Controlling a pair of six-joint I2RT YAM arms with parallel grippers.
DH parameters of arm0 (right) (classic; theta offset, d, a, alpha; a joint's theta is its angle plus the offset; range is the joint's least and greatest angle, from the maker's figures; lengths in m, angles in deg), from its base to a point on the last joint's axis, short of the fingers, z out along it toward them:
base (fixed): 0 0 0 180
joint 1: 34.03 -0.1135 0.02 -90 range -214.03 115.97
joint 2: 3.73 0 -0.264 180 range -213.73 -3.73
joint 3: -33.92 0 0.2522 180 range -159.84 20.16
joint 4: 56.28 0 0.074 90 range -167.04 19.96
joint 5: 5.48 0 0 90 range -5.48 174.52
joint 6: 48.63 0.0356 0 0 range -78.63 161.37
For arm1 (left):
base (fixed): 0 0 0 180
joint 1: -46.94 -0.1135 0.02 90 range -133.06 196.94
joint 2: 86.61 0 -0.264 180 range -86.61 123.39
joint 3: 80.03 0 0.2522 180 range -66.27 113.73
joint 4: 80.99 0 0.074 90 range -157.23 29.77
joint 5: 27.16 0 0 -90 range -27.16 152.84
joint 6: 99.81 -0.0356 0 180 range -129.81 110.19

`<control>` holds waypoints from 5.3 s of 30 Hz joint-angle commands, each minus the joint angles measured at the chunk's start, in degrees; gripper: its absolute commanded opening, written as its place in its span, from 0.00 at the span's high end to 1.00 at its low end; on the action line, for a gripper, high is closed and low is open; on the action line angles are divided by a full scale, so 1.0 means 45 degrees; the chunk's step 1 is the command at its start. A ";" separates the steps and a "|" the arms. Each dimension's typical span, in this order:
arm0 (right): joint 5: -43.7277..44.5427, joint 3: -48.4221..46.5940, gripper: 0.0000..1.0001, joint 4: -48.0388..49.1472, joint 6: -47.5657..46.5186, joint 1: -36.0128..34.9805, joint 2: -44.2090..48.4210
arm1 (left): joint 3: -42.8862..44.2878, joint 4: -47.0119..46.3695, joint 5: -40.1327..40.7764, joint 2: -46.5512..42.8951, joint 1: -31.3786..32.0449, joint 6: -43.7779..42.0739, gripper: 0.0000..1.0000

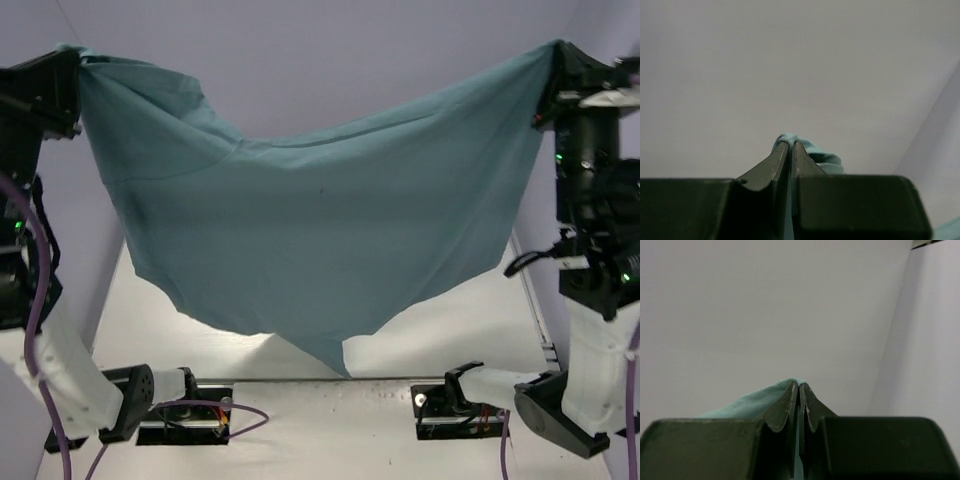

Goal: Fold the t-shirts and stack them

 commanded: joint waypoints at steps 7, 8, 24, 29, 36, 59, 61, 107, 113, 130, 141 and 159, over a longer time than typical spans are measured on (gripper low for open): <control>0.0536 -0.2665 1.00 0.1461 -0.1168 0.0032 -0.4022 | 0.1986 -0.1730 -0.0627 0.3470 0.0047 0.0972 1.00; 0.0489 -0.2864 1.00 0.1507 -0.1160 0.0032 -0.4188 | 0.2137 -0.1831 -0.0668 0.3549 0.0050 0.0988 1.00; -0.0248 0.0379 1.00 0.1619 -0.0524 0.0012 0.0183 | 0.1320 -0.2221 -0.0801 0.0416 0.0011 0.0461 1.00; -0.0269 0.1702 1.00 0.1536 -0.0098 0.0012 0.2245 | 0.0464 -0.2093 -0.0926 -0.0964 0.0030 0.0402 1.00; -0.0526 0.2011 1.00 0.0908 0.0351 0.0012 0.3277 | 0.0457 -0.1875 -0.0927 -0.1749 0.0269 0.0182 1.00; 0.0818 0.8639 1.00 0.1341 0.2542 0.0032 0.1601 | -0.6636 -0.3147 -0.0809 0.1076 0.1063 -0.1627 1.00; 0.1005 0.9444 1.00 0.1891 0.2635 0.0032 0.1243 | -0.7231 -0.3445 -0.0591 0.1418 0.1264 -0.2098 1.00; -0.0813 1.5291 0.46 -0.0495 1.0141 0.2669 -0.3491 | -1.4476 -0.1120 0.4329 0.4990 0.7164 -0.0645 0.22; -0.0584 1.6101 0.45 -0.0495 1.0766 0.2913 -0.4308 | -1.4128 -0.1075 0.4444 0.6754 0.7238 -0.0479 0.22; -0.0518 1.6059 1.00 -0.0733 1.1117 0.6326 -0.5063 | -0.6023 0.1065 0.3604 1.2985 0.6384 -0.0933 0.23; -0.2808 1.5796 0.71 -0.0944 0.9534 0.3376 -0.3295 | -0.1666 0.1072 0.2381 1.2431 0.5334 -0.0761 0.20; -0.1863 1.5200 0.70 -0.0522 0.8047 0.1748 -0.4619 | -1.3577 0.0532 0.4273 0.4510 0.5109 -0.2266 0.19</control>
